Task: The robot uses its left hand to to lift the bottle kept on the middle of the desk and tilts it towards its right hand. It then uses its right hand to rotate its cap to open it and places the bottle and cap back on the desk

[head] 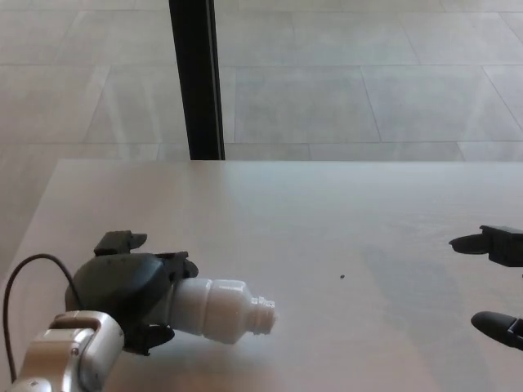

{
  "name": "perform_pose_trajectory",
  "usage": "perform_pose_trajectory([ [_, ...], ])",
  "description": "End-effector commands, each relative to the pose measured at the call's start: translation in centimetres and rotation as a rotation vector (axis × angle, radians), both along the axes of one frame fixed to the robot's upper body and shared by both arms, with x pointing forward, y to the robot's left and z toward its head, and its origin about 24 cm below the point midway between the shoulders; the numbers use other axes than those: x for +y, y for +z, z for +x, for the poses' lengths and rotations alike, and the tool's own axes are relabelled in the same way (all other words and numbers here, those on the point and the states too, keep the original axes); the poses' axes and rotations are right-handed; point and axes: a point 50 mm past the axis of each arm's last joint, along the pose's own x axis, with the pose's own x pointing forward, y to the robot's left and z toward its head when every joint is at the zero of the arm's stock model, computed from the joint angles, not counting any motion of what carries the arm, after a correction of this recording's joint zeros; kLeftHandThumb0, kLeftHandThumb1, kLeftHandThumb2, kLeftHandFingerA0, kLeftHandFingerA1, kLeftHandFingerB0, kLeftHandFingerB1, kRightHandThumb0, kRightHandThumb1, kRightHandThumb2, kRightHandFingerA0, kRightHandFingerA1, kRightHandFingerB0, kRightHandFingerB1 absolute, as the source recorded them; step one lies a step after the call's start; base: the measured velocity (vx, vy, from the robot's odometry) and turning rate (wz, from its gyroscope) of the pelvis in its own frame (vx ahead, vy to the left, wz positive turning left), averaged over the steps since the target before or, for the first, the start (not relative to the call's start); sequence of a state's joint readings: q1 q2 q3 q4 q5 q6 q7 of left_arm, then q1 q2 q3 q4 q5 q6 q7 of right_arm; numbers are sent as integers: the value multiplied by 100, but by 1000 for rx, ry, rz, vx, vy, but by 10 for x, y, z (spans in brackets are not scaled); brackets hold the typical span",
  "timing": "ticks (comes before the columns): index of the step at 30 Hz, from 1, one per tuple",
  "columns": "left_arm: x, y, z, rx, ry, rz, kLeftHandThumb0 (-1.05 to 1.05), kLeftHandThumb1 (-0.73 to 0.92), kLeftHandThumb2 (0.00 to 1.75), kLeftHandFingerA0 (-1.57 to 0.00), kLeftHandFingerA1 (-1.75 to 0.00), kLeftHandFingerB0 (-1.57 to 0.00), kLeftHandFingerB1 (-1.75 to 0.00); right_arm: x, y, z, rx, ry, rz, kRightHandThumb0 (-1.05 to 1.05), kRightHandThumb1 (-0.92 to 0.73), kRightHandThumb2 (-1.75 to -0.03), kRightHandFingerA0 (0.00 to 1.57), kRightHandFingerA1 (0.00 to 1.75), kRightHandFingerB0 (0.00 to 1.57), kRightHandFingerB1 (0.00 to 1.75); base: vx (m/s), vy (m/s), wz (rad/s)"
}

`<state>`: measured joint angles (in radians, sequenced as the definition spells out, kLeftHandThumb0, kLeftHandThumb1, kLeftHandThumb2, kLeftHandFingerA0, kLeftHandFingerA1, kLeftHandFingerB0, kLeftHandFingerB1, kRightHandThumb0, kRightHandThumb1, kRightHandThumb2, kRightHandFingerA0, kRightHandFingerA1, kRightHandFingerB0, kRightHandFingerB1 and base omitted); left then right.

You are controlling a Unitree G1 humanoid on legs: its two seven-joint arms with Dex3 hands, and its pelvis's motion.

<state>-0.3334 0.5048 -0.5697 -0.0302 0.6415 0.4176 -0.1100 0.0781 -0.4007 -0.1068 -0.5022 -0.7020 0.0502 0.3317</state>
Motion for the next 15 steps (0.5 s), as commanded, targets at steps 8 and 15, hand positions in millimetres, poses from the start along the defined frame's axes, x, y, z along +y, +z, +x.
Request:
perform_pose_trajectory([
  [8, -13, -6, 0, 280, 120, 217, -36, 50, 87, -85, -108, -79, -90, -29, -20, -14, 42, -80, 117, -49, -60, -59, 108, 115, 50, 38, 0, 0, 0],
  [15, -7, 5, -3, 555, 93, 49, -82, 50, 76, 0, -4, 0, -4, -29, -21, -11, 30, -72, 133, -51, -60, -59, 109, 116, 48, 37, 0, 0, 0],
])
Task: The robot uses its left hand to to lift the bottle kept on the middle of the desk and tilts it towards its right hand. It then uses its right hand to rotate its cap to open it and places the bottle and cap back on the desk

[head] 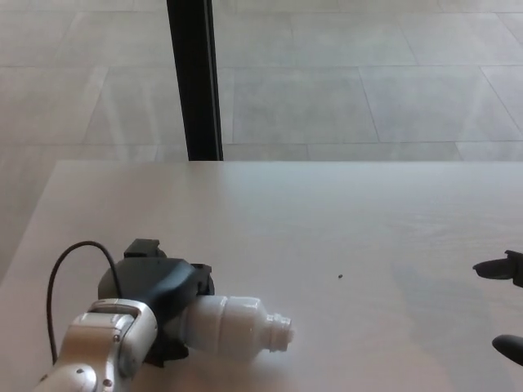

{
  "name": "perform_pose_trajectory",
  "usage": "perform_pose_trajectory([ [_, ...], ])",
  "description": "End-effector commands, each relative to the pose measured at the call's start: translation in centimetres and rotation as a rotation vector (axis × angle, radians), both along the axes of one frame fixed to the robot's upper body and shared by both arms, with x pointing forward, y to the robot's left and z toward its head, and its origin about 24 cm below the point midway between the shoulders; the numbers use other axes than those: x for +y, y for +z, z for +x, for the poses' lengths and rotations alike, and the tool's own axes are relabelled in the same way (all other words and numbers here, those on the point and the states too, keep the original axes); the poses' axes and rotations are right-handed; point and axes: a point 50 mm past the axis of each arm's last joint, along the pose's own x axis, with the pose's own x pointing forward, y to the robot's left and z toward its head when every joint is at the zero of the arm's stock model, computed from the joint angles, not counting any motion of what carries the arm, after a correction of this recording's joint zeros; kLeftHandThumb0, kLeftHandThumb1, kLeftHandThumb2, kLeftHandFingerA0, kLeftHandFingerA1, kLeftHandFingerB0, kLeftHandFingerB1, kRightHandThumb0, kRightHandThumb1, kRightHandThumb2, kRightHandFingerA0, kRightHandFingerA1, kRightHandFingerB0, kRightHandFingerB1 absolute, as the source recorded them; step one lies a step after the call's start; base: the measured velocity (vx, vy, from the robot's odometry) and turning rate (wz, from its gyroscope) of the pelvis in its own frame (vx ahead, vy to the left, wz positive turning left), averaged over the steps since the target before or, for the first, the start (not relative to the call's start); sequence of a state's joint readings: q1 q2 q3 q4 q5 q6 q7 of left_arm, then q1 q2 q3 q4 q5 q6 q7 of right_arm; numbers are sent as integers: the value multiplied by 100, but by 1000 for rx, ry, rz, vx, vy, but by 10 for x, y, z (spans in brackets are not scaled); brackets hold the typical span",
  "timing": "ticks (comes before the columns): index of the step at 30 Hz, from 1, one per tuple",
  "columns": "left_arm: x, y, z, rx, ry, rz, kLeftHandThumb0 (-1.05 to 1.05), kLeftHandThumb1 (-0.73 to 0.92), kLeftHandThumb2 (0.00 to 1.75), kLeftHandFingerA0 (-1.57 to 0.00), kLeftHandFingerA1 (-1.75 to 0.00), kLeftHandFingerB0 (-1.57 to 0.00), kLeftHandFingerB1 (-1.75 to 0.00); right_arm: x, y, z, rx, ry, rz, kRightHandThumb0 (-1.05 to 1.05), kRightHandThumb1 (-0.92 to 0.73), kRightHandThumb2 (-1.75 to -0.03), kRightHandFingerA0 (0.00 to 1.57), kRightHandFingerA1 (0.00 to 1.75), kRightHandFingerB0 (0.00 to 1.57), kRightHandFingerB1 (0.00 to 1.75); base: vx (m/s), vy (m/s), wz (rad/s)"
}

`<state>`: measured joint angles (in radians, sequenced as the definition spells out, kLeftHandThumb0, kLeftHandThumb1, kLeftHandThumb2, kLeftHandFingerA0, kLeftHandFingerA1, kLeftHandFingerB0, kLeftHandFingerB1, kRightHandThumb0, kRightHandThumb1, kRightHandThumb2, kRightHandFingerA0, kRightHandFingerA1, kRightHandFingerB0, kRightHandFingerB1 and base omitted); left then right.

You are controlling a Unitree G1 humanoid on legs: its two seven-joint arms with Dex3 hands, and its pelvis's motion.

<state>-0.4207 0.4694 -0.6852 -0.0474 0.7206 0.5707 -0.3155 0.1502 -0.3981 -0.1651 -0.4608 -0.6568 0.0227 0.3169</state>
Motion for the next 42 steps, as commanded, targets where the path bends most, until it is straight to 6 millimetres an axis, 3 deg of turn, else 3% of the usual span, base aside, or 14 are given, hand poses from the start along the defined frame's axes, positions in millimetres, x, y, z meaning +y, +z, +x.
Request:
perform_pose_trajectory([
  [1, 18, 7, -8, 414, 126, -67, -91, 54, 90, 0, -16, 0, -2, -11, -7, -3, -31, -19, 97, -52, -60, -59, 109, 115, 47, 36, 0, 0, 0],
  [5, 24, 6, -12, 424, 134, -137, -86, 68, 61, 0, 0, 0, 0, -13, -8, -4, -27, -25, 100, -58, -47, -84, 109, 112, 37, 48, 0, 0, 0],
  [6, 25, 5, -13, 423, 146, -168, -105, 62, 99, 0, -21, 0, 0, -13, -8, -4, -28, -24, 102, -57, -47, -83, 108, 111, 34, 47, 0, 0, 0],
  [20, 50, -1, -31, 233, 281, -885, -91, 74, 63, 0, 0, 0, 0, -17, -5, -2, -12, -30, 135, -65, -59, -59, 100, 106, 28, 30, 0, 0, 0],
  [21, 54, 1, -35, 193, 294, -1004, -105, 64, 103, 0, -17, 0, -3, -20, -4, -1, -14, -42, 121, -69, -61, -59, 99, 100, 25, 29, 0, 0, 0],
  [23, 56, 1, -37, 156, 299, -1056, -105, 65, 102, 0, -16, 0, -2, -24, -3, 0, -16, -51, 113, -79, -53, -86, 97, 98, 18, 41, 0, 0, 0],
  [24, 65, 1, -42, 98, 316, -1104, -77, 77, 77, 0, -6, 0, -1, -29, -2, -1, -21, -61, 110, -70, -62, -59, 99, 91, 24, 28, 0, 0, 0],
  [27, 79, -2, -55, 68, 385, -1260, -99, 69, 99, 0, -13, 0, 0, -39, -5, -7, -4, -91, 114, -70, -62, -59, 98, 88, 24, 29, 0, 0, 0],
  [35, 178, -13, -118, -291, 722, -1911, -105, 84, 111, 0, -14, 0, -1, -119, 12, -31, -90, -353, 422, -69, -48, -81, 95, 83, 24, 43, 0, 0, 0],
  [36, 192, -20, -133, -333, 787, -1971, -82, 89, 67, 0, -10, 0, -19, -131, 14, -37, -113, -382, 453, -61, -57, -58, 98, 83, 30, 31, 0, 0, 0],
  [37, 192, -20, -133, -334, 787, -1973, -82, 89, 67, 0, -10, 0, -19, -131, 14, -37, -112, -382, 454, -61, -57, -58, 98, 83, 30, 31, 0, 0, 0],
  [38, 210, -30, -153, -428, 912, -2037, -93, 63, 101, 0, -22, -8, -20, -148, 19, -46, -124, -485, 441, -80, -49, -86, 95, 87, 25, 48, 0, 0, 0],
  [40, 235, -44, -189, -559, 1024, -2100, -86, 66, 105, 0, -25, 0, -15, -176, 25, -63, -184, -638, 452, -79, -53, -58, 102, 81, 32, 40, 0, 0, 0],
  [42, 248, -51, -208, -658, 1095, -2137, -85, 68, 106, 0, -25, 0, -15, -192, 27, -75, -230, -711, 487, -89, -49, -85, 100, 82, 31, 50, 0, 0, 0],
])
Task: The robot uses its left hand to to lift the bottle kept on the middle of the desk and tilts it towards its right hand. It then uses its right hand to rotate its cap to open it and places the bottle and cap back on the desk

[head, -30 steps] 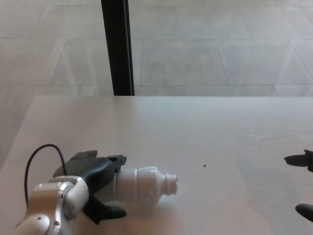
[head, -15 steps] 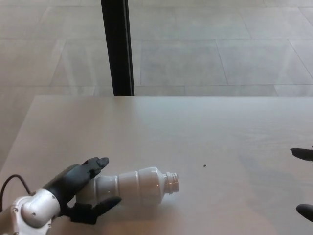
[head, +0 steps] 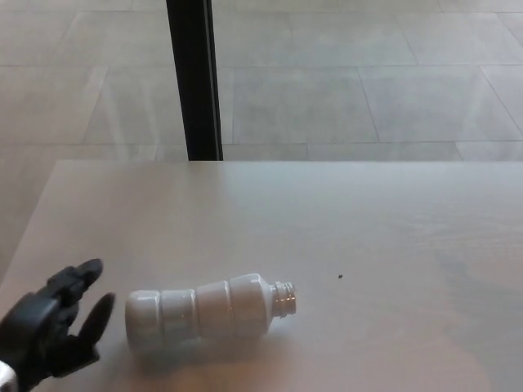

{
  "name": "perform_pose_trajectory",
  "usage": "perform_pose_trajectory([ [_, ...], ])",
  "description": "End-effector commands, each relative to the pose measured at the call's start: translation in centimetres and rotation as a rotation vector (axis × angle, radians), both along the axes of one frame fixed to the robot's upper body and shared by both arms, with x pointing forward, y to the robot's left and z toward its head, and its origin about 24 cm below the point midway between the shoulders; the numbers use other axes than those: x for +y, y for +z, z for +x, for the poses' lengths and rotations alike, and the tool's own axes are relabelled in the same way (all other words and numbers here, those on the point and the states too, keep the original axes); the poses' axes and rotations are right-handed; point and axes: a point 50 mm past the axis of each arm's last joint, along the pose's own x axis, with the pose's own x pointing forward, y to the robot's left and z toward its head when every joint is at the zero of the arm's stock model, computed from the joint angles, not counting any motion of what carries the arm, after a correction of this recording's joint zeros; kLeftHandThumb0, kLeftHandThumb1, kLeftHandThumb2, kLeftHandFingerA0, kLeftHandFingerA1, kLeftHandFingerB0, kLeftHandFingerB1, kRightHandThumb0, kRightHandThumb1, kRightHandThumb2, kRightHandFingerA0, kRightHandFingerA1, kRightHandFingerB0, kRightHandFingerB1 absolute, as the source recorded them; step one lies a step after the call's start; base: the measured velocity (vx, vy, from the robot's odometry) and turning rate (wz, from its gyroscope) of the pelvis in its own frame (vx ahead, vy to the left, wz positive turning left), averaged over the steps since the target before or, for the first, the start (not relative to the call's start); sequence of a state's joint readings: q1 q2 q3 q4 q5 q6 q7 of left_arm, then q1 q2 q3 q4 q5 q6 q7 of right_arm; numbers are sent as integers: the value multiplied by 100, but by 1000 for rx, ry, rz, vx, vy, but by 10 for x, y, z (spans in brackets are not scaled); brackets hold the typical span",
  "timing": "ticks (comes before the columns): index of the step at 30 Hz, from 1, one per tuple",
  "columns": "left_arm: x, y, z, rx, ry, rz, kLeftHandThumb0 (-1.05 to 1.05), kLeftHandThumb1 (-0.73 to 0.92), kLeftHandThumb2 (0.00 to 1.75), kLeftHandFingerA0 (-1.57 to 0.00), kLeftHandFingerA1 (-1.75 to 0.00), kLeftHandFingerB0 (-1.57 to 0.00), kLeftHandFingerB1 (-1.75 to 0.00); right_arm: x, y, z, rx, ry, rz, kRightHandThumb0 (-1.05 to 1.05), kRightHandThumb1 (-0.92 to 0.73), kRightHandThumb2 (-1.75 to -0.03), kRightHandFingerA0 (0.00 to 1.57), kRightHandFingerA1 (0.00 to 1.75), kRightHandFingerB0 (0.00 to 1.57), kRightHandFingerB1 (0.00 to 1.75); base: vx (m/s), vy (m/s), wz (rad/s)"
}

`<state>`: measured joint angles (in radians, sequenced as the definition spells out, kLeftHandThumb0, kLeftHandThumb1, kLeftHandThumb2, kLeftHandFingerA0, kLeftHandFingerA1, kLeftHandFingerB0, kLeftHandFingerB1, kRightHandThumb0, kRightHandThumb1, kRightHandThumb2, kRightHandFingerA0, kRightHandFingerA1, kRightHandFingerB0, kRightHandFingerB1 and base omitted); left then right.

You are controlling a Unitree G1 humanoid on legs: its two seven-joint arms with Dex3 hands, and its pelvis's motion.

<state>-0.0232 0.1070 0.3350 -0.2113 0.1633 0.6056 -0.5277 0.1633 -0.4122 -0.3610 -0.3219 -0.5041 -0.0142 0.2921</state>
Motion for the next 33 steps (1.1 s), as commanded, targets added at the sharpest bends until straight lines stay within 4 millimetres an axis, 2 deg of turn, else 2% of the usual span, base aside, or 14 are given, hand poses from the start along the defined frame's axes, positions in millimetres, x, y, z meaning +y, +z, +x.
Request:
perform_pose_trajectory([
  [1, 134, -38, -149, -478, 925, -811, -85, 68, 106, 0, -25, 0, -15, -139, 27, -69, -210, -552, 353, -89, -49, -85, 100, 82, 31, 50, 0, 0, 0],
  [2, 154, -47, -182, -528, 1098, -808, -76, 87, 66, 0, -30, 0, -11, -160, 23, -89, -281, -674, 390, -83, -57, -58, 97, 69, 32, 44, 0, 0, 0],
  [3, 163, -48, -206, -577, 1206, -801, -95, 79, 111, 0, -19, 0, -12, -174, 16, -102, -338, -777, 432, -79, -56, -58, 94, 61, 32, 45, 0, 0, 0],
  [9, 201, -62, -303, -773, 1769, -816, -75, 87, 67, -13, -53, -4, -35, -203, -20, -159, -591, -1166, 685, -69, -58, -58, 74, 61, 30, 47, 0, 0, 0],
  [14, 194, -68, -328, -713, 1923, -760, -70, 92, 74, -13, -43, 0, -27, -206, -63, -172, -836, -1343, 1011, -60, -63, -59, 60, 85, 24, 65, 0, 0, 0],
  [15, 189, -69, -331, -677, 1930, -735, -69, 92, 81, -12, -48, 0, -29, -205, -71, -174, -853, -1383, 1064, -63, -51, -90, 58, 85, 18, 63, 0, 0, 0],
  [16, 185, -70, -333, -644, 1940, -718, -72, 92, 78, -14, -55, -1, -55, -203, -77, -175, -872, -1391, 1110, -61, -67, -60, 46, 99, 8, 79, 0, 0, 0],
  [19, 157, -102, -338, -417, 1939, -698, -64, 92, 77, -12, -40, 0, -23, -184, -115, -179, -901, -1432, 1289, -63, -55, -85, 54, 106, 8, 62, 0, 0, 0],
  [22, 147, -115, -345, -239, 1882, -635, -66, 92, 75, -13, -38, -2, -24, -175, -132, -184, -741, -1495, 1230, -61, -68, -60, 42, 106, 4, 66, 0, 0, 0],
  [25, 130, -133, -351, 62, 1768, -547, -73, 91, 68, -22, -46, -6, -32, -151, -162, -189, -438, -1504, 1112, -69, -51, -87, 63, 97, 10, 62, 0, 0, 0],
  [26, 128, -134, -351, 88, 1748, -541, -72, 72, 107, -27, -66, -3, -39, -148, -165, -189, -415, -1496, 1118, -69, -66, -60, 47, 96, 6, 66, 0, 0, 0],
  [27, 124, -136, -353, 133, 1702, -533, -71, 92, 69, -26, -61, -5, -35, -142, -171, -190, -385, -1485, 1138, -68, -50, -90, 43, 80, 11, 61, 0, 0, 0],
  [32, 109, -143, -360, 361, 1487, -420, -75, 92, 74, -17, -48, -5, -36, -135, -185, -188, -245, -1444, 1133, -87, -57, -93, 38, 75, 4, 57, 0, 0, 0],
  [33, 107, -142, -363, 384, 1442, -415, -75, 92, 74, -14, -46, -4, -36, -135, -186, -188, -245, -1439, 1147, -77, -68, -61, 35, 74, 4, 59, 0, 0, 0],
])
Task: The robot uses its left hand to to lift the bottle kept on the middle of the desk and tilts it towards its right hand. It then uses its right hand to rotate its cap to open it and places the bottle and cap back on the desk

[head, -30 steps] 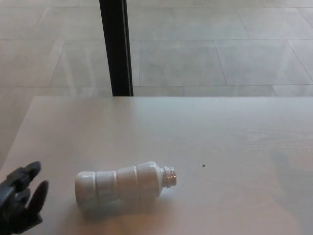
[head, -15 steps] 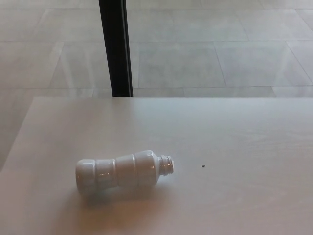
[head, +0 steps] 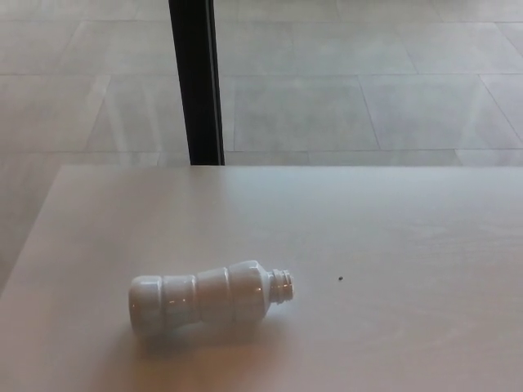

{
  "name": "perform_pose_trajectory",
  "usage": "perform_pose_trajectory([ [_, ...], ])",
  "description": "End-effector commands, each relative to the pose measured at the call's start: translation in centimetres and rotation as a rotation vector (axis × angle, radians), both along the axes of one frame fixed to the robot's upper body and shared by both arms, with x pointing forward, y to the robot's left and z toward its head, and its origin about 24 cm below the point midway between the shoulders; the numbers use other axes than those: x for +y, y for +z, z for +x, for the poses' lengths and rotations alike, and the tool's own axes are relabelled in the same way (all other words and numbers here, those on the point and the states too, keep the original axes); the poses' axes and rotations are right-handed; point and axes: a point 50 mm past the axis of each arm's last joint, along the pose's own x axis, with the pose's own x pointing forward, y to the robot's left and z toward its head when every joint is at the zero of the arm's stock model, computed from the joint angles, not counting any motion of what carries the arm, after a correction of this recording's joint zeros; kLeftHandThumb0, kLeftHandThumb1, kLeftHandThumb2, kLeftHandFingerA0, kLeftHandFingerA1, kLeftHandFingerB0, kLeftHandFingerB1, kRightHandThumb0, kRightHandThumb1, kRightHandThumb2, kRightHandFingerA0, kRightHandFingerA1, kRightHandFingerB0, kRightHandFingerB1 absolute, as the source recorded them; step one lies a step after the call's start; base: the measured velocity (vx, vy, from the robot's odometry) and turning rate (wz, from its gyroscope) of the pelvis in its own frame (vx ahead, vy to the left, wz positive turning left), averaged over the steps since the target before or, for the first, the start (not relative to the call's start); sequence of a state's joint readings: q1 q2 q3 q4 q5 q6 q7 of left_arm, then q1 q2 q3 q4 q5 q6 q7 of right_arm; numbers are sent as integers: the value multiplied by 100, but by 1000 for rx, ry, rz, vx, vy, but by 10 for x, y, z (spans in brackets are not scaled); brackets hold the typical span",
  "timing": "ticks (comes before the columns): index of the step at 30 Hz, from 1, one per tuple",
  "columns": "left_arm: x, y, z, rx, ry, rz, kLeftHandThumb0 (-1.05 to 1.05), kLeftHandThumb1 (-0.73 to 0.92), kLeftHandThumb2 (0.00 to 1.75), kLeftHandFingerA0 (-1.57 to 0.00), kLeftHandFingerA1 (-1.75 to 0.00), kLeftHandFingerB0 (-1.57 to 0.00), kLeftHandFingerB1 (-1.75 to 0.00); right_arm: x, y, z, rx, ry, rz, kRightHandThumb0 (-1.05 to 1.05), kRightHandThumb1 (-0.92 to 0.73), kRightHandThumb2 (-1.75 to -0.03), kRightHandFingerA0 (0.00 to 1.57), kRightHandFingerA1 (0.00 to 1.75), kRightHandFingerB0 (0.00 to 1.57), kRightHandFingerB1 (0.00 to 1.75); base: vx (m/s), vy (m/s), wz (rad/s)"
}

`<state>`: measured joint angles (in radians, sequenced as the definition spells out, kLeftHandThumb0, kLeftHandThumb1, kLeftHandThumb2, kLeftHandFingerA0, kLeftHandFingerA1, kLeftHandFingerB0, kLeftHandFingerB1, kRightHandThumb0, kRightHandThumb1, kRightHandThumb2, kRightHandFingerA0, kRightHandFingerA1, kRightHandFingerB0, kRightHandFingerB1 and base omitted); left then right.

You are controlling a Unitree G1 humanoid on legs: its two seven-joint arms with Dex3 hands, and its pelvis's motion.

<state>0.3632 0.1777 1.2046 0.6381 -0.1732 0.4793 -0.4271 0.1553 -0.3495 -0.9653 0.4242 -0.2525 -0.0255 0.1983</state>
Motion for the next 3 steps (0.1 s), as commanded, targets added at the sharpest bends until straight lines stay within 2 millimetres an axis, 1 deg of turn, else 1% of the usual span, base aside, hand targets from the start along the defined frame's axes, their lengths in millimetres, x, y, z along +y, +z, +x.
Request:
perform_pose_trajectory([
  [1, -30, -22, -80, 118, 191, 48, -75, 92, 73, -17, -48, -6, -39, 25, -98, -73, -283, -642, 467, -75, -52, -92, 33, 71, 6, 59, 0, 0, 0],
  [2, -31, -21, -82, 118, 186, 48, -76, 92, 74, -17, -47, -6, -37, 25, -99, -74, -289, -641, 470, -86, -56, -92, 32, 70, 5, 60, 0, 0, 0],
  [3, -31, -22, -82, 118, 186, 49, -76, 92, 74, -17, -47, -6, -37, 24, -99, -74, -289, -642, 470, -86, -56, -92, 32, 70, 5, 60, 0, 0, 0],
])
